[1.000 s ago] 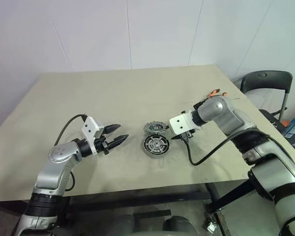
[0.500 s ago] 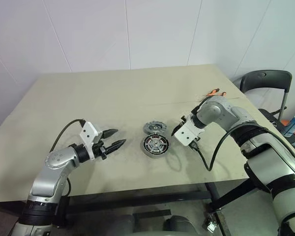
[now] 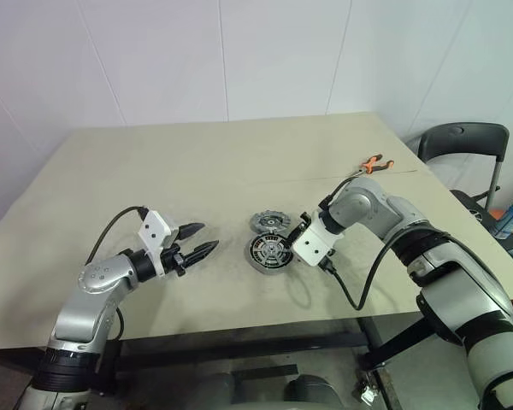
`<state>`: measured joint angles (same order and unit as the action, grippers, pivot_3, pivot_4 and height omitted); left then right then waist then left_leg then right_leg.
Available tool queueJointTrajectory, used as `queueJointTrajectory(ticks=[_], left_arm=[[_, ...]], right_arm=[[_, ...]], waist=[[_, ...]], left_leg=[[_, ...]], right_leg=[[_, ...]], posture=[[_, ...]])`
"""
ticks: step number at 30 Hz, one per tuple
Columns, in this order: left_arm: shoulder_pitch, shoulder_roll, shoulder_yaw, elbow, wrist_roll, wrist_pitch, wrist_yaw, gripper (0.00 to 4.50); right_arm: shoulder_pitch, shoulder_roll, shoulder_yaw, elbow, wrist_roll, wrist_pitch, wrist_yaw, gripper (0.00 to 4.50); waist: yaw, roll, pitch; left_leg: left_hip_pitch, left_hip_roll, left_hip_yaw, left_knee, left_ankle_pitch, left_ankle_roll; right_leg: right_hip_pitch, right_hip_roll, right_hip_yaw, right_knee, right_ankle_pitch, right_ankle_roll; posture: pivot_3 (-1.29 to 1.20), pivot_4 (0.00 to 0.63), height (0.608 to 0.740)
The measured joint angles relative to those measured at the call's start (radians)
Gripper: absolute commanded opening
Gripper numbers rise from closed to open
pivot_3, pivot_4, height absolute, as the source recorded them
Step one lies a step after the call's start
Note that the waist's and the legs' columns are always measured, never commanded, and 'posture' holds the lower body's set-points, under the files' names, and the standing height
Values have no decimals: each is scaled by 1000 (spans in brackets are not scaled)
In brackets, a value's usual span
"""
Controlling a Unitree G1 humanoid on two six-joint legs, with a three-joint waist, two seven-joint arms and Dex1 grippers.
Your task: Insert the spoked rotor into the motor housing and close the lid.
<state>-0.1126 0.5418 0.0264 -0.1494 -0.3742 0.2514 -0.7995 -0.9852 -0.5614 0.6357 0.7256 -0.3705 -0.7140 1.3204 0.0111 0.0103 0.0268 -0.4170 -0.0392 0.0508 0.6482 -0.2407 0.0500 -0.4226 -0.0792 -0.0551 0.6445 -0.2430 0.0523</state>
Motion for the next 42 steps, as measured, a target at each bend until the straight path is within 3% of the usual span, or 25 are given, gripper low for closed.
queueJointTrajectory(ticks=[8,11,14,26,31,35,38,42], left_arm=[[9,-3,0,-3,5,-1,15,2754],[14,-3,0,-5,10,-1,19,2754],[25,-4,-1,-7,16,-1,23,2754],[21,-23,-6,-8,36,-3,36,2754],[15,-33,-11,2,39,-4,35,2754],[0,-39,-13,10,40,-5,35,2754],[-1,-42,-13,12,41,-5,35,2754],[-5,-42,-13,12,43,-5,34,2754]], right_arm=[[-23,56,9,101,-73,-51,-108,2272],[-43,63,15,157,-110,-93,-162,1705],[-52,62,15,178,-131,-133,-184,762],[-71,83,22,194,-145,-172,-186,762],[-62,84,0,95,-30,-25,-21,762],[-16,81,-26,-65,85,223,153,762],[2,101,-35,-135,124,360,190,762],[2,111,-35,-147,114,360,159,762]], waist=[[-3,0,0],[-5,0,0],[-12,0,0],[-23,0,0],[-22,0,0],[-20,0,0],[-22,0,0],[-20,0,0]], left_leg=[[8,0,0,0,0,-1],[9,0,1,0,0,-1],[10,0,1,-1,1,-1],[10,0,0,-1,1,-2],[10,0,0,-1,1,-1],[9,0,0,-1,1,-1],[9,0,0,-1,1,-2],[9,0,0,-2,1,-2]], right_leg=[[2,0,0,3,0,0],[3,0,0,3,0,0],[3,0,0,4,0,0],[6,0,0,4,0,0],[6,0,0,4,0,0],[6,-1,0,4,0,0],[4,-1,0,4,0,0],[1,-1,0,3,0,0]], posture=[[0,0,740],[0,0,740],[0,0,740],[0,0,740],[0,0,740],[0,0,740],[0,0,740],[0,0,740]])
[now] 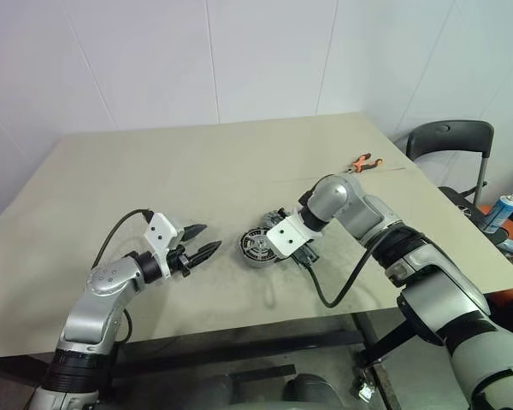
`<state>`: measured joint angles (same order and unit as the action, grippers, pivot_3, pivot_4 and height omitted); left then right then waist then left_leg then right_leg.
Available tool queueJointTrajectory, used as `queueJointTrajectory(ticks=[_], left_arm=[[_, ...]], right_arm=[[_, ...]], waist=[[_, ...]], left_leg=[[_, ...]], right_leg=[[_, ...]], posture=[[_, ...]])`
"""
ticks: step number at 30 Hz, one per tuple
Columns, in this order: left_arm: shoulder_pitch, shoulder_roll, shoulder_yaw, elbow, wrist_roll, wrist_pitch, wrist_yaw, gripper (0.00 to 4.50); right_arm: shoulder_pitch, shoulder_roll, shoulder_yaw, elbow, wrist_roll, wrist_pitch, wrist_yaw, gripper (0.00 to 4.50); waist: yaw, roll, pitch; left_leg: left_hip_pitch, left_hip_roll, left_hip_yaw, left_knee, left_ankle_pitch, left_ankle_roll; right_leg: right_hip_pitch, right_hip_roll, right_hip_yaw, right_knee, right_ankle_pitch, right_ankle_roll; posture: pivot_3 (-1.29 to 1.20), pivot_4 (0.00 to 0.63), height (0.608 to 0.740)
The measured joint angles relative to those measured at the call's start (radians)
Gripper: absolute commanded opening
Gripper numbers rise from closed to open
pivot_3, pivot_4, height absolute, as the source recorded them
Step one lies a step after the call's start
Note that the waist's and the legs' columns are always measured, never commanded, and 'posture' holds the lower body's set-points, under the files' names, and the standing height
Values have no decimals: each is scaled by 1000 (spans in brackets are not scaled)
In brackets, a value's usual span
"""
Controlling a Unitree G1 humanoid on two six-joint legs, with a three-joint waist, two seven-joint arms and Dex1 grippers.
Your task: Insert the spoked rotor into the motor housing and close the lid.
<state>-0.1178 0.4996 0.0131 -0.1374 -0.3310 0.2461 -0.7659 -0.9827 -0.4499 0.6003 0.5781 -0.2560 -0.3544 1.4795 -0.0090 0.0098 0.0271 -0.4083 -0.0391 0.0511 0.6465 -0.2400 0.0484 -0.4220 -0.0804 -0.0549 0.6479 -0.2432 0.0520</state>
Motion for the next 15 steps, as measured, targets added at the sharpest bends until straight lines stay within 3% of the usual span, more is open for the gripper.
queueJointTrajectory(ticks=[6,10,14,15], left_arm=[[5,1,1,1,6,0,1,2754],[8,1,1,1,9,0,2,2754],[8,1,2,1,13,-1,1,2754],[8,2,2,1,14,-1,1,2754]], right_arm=[[-28,-38,23,64,-86,-245,-97,762],[-29,-57,22,66,-63,-281,-49,1640],[-29,-56,18,66,-44,-276,-31,3025],[-29,-50,15,66,-44,-269,-41,3025]], waist=[[1,0,0],[-2,-1,0],[-2,-1,0],[-2,-1,0]], left_leg=[[-1,0,0,0,0,0],[-1,0,0,0,0,0],[-1,0,0,0,0,0],[-1,0,0,0,0,0]], right_leg=[[0,0,0,-1,0,0],[2,0,0,0,0,0],[2,0,0,0,0,0],[2,0,0,0,0,0]], posture=[[0,0,740],[0,0,740],[0,0,740],[0,0,740]])
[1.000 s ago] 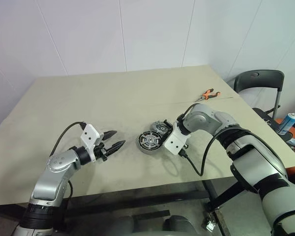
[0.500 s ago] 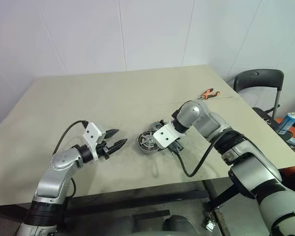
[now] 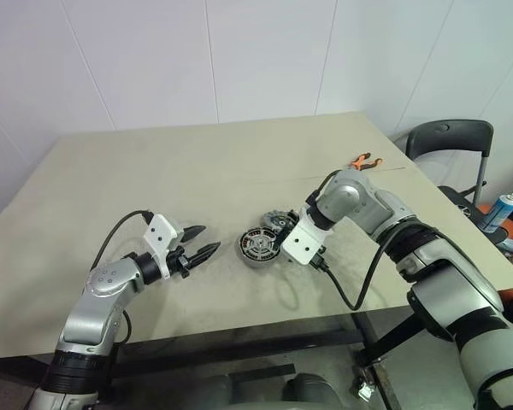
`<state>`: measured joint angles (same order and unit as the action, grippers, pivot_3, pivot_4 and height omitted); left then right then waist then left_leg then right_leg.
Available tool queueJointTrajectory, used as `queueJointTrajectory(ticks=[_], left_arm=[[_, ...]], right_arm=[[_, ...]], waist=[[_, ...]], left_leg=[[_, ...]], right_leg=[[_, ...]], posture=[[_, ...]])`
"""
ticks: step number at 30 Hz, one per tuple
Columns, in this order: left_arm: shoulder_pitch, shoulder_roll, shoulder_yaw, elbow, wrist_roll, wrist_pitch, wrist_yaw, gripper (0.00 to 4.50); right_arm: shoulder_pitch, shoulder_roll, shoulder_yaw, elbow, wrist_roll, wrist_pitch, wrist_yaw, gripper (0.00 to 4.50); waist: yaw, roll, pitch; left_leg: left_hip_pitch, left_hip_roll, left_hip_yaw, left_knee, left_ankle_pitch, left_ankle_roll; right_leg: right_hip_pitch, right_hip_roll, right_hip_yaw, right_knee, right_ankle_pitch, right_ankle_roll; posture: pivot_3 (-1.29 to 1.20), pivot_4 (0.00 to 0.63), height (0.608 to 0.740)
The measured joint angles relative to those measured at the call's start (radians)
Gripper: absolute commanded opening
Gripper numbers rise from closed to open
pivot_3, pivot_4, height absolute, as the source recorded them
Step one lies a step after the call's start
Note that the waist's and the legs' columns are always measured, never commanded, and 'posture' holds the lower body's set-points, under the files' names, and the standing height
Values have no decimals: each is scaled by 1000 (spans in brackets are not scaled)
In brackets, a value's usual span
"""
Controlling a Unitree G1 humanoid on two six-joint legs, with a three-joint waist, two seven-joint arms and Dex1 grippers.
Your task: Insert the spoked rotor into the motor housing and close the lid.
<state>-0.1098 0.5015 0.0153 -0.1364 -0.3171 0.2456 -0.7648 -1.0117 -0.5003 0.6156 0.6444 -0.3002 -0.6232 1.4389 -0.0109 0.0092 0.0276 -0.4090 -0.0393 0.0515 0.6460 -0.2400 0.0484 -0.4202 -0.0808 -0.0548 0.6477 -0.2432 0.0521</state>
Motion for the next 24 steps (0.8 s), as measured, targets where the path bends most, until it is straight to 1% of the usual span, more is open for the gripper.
queueJointTrajectory(ticks=[3,10,14,21,24], left_arm=[[-2,0,0,5,2,0,0,2754],[-1,0,-1,9,11,-1,1,2754],[4,-1,-1,9,12,-1,3,2754],[19,-1,-1,9,13,-1,3,2754],[19,-1,-1,9,13,-1,3,2754]], right_arm=[[-12,19,1,20,-23,-10,-46,3025],[-27,38,31,164,-134,-81,-167,3025],[-28,37,38,207,-158,-98,-179,3025],[-29,36,38,214,-161,-115,-188,3025],[-28,37,38,216,-166,-128,-200,2437]], waist=[[1,0,0],[1,0,0],[0,0,0],[0,0,0],[0,0,0]], left_leg=[[0,0,0,0,0,0],[0,0,0,0,0,0],[0,0,0,-1,0,0],[0,0,0,-1,0,0],[0,0,0,-1,0,0]], right_leg=[[-1,0,0,0,0,0],[-2,0,0,0,0,0],[-1,0,0,0,0,0],[0,0,0,0,0,0],[-1,0,0,0,0,0]], posture=[[0,0,740],[0,0,740],[0,0,740],[0,0,740],[0,0,740]])
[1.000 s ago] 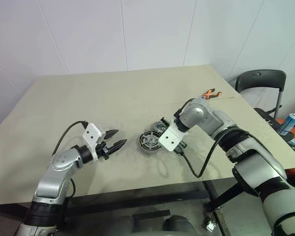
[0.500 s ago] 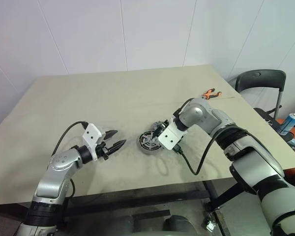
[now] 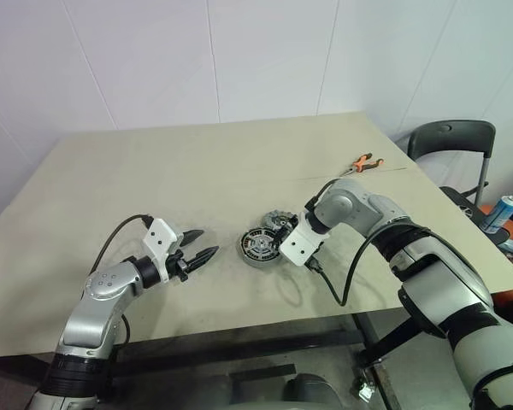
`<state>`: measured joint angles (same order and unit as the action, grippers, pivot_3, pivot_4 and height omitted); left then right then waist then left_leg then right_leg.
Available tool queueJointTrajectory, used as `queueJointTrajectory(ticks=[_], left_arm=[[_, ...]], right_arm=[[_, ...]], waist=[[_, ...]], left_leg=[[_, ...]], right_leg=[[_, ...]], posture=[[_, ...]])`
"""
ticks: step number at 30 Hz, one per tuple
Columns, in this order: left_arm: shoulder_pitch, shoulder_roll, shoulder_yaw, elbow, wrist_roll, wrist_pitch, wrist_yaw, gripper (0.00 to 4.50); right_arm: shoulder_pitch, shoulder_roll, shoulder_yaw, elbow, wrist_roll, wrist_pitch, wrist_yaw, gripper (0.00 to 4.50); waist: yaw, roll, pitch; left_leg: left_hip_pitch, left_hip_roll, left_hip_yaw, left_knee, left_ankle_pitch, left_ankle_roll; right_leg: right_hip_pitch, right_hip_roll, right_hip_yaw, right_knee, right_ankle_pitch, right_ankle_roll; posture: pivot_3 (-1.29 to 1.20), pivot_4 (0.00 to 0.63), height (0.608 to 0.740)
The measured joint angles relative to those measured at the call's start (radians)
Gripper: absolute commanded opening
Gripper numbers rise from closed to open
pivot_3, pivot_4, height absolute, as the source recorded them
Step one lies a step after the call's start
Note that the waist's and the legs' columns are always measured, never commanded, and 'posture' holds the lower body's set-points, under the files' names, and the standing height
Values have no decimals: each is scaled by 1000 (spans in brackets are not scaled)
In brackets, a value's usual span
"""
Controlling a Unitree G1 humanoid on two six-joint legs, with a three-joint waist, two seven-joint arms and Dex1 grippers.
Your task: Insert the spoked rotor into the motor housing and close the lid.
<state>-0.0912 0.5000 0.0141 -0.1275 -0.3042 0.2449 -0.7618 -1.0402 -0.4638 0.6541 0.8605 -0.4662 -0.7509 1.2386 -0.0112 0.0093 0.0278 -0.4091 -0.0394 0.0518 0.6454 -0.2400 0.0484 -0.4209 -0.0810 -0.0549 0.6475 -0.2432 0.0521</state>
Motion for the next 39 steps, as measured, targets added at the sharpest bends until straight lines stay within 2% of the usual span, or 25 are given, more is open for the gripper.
queueJointTrajectory(ticks=[2,6,7,9,11,12,15,25,29,33,39], left_arm=[[0,0,0,0,1,-1,-1,2754],[0,-1,0,1,4,-13,-3,2754],[0,-1,0,2,6,-16,-3,2754],[0,-3,-1,7,9,-18,-3,2754],[0,-6,-1,9,10,-19,-3,2754],[-1,-9,-1,9,10,-21,-3,2754],[-1,-11,-2,11,11,-29,-3,2754],[-1,-12,-2,19,12,-35,-3,2754],[-4,-12,-3,24,12,-35,-3,2754],[-13,-13,-7,37,13,-36,-3,2754],[-29,-23,-15,48,14,-38,-3,2754]], right_arm=[[0,-1,-1,-1,-1,-8,-7,1813],[0,-1,-1,-1,-8,-18,-26,1813],[0,-2,-1,-1,-12,-22,-26,1662],[-3,-8,1,0,-16,-31,-21,1260],[-6,-15,2,0,-20,-39,-17,635],[-9,-15,1,-1,-21,-39,-19,635],[-10,-14,5,0,-23,-40,-12,90],[-10,-10,5,-3,-28,-28,-12,65],[3,-17,1,-65,32,69,102,65],[69,-70,-10,-254,147,228,287,65],[86,-71,-11,-329,176,352,327,65]], waist=[[0,0,0],[1,0,0],[0,0,0],[1,0,0],[1,0,0],[1,0,0],[1,0,0],[-1,0,0],[3,0,0],[20,0,1],[24,0,2]], left_leg=[[0,0,0,0,0,0],[0,0,0,0,0,0],[0,0,0,0,0,0],[0,0,0,0,0,0],[0,0,0,0,0,0],[0,0,0,0,0,0],[0,0,0,0,0,0],[0,0,0,0,0,0],[0,0,0,0,0,0],[-2,0,0,0,-1,1],[-2,0,0,0,-1,1]], right_leg=[[0,0,0,0,0,0],[0,0,0,0,0,0],[0,0,0,0,0,0],[0,0,0,0,0,0],[0,0,0,0,0,0],[0,0,0,0,0,0],[0,0,0,0,0,0],[0,0,0,1,0,0],[0,0,0,0,0,0],[-1,0,0,-2,0,0],[-3,-1,0,-2,0,0]], posture=[[0,0,740],[0,0,740],[0,0,740],[0,0,740],[0,0,740],[0,0,740],[0,0,740],[0,0,740],[0,0,740],[0,0,740],[0,0,740]])
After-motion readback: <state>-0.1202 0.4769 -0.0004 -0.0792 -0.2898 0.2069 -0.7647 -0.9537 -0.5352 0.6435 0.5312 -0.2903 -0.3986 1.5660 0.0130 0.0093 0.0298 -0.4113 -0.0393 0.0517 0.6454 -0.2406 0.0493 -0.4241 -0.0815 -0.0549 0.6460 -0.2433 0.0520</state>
